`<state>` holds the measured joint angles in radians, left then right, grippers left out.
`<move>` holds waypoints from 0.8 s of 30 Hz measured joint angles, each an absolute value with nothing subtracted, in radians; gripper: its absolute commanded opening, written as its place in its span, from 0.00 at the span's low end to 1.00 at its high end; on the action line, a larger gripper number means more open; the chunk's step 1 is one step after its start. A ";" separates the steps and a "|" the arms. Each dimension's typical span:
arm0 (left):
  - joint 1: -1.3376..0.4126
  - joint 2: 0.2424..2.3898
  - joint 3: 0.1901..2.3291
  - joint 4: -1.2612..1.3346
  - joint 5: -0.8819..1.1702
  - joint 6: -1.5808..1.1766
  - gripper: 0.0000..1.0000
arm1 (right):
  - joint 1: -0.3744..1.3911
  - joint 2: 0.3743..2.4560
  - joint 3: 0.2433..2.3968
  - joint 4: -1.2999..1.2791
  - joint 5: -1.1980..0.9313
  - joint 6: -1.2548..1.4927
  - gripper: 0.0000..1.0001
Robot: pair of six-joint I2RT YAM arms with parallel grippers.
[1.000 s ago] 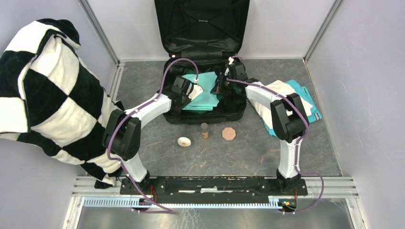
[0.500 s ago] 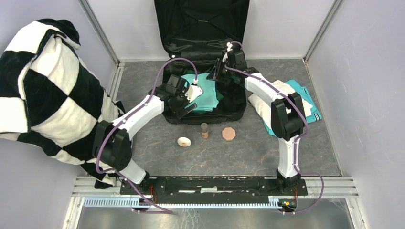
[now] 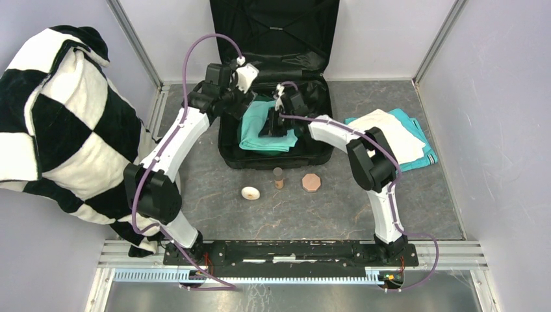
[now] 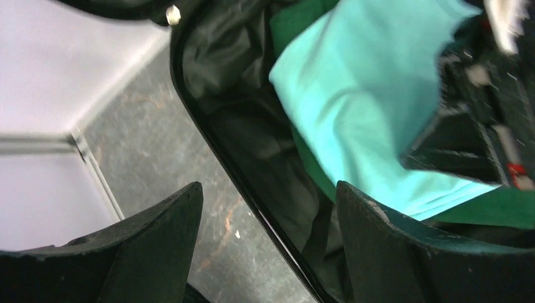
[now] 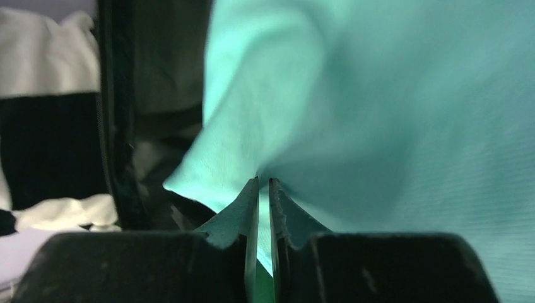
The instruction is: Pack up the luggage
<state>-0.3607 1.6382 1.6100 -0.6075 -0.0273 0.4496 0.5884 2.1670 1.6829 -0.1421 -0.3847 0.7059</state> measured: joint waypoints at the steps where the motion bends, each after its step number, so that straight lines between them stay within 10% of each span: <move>1: -0.349 1.645 1.593 -0.589 -0.030 0.441 0.84 | 0.601 2.167 1.657 -0.134 -0.387 0.705 0.15; 24: -0.332 1.665 1.253 -0.436 -0.101 0.410 0.86 | 0.576 2.222 1.887 -0.131 -0.378 0.741 0.27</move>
